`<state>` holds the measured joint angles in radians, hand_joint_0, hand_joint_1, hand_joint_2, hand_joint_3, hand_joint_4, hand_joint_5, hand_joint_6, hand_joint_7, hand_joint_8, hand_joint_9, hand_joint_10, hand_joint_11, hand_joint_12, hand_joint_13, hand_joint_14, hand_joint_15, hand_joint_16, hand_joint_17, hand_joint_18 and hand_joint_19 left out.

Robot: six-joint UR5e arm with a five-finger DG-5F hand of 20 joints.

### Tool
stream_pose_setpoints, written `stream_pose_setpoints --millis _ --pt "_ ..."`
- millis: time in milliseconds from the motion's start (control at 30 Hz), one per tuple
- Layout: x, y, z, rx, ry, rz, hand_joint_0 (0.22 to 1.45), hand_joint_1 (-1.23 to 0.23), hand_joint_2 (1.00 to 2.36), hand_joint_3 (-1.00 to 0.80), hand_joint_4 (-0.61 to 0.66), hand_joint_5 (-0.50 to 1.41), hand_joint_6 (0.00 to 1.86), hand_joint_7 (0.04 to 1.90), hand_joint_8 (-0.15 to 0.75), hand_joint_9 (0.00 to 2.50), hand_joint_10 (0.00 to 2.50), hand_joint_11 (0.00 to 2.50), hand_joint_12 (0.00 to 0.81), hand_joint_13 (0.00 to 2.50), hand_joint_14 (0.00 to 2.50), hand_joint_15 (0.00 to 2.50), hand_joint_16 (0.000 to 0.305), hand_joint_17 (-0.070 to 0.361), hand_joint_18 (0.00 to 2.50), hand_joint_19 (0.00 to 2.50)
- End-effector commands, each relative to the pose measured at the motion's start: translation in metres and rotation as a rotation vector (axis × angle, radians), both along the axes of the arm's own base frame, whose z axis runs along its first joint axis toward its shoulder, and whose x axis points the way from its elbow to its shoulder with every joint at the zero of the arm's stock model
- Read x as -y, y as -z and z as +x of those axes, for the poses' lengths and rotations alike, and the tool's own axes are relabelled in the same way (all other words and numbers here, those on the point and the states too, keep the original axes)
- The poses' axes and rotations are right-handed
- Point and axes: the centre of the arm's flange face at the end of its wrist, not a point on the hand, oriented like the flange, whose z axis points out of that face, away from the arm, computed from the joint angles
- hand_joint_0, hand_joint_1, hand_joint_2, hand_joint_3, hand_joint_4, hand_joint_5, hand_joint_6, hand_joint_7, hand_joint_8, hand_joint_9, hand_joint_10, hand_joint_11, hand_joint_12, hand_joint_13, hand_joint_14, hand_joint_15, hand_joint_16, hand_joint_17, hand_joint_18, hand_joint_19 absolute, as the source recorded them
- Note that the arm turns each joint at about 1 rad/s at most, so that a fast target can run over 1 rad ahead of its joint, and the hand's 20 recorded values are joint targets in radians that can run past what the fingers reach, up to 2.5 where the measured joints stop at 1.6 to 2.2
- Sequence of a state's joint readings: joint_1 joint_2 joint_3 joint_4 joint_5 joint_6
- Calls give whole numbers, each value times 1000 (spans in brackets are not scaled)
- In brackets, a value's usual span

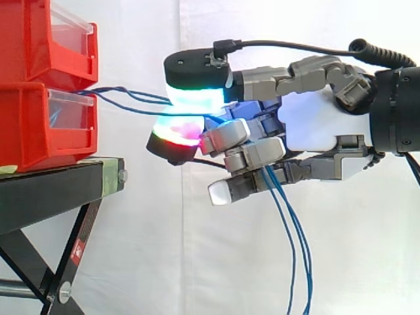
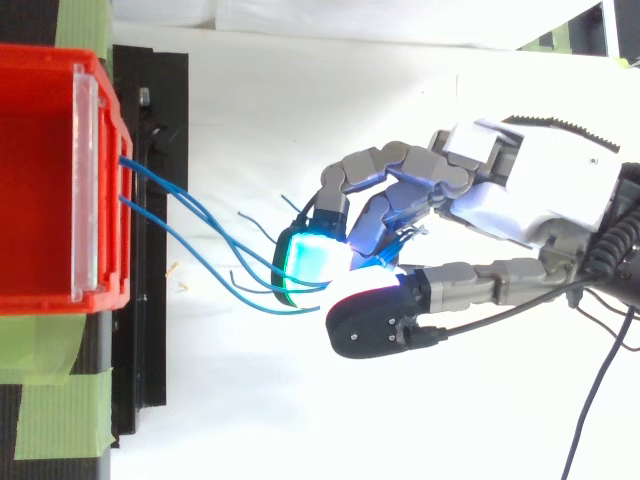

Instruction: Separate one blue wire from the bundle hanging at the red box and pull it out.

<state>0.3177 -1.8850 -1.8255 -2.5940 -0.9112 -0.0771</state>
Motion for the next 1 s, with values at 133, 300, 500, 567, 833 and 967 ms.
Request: stream_pose_setpoints --millis 133,300,500,567,833,967 --pt "0 0 0 -1 0 -1 688 -954 1013 -349 247 -252 828 1067 333 626 666 1666 338 824 903 1604 38 86 631 794" --pt "0 0 0 -2 0 -2 637 -886 1000 -493 249 -252 827 1046 341 643 707 1646 337 832 942 1587 38 85 632 828" --pt "0 0 0 0 0 0 556 -716 1001 -490 269 -244 824 1030 349 712 765 1587 344 855 1096 1496 39 88 676 863" --pt "0 0 0 -1 0 -1 558 -685 1002 -480 268 -241 825 1027 349 727 771 1579 347 862 1115 1494 39 88 685 872" --pt "0 0 0 -4 0 -2 623 -592 1013 -353 257 -230 828 1005 329 790 790 1581 334 914 1068 1507 37 83 728 874" --pt "0 0 0 -3 0 -1 638 -596 1019 -269 248 -228 828 1011 326 802 825 1548 335 925 1065 1511 37 83 739 873"
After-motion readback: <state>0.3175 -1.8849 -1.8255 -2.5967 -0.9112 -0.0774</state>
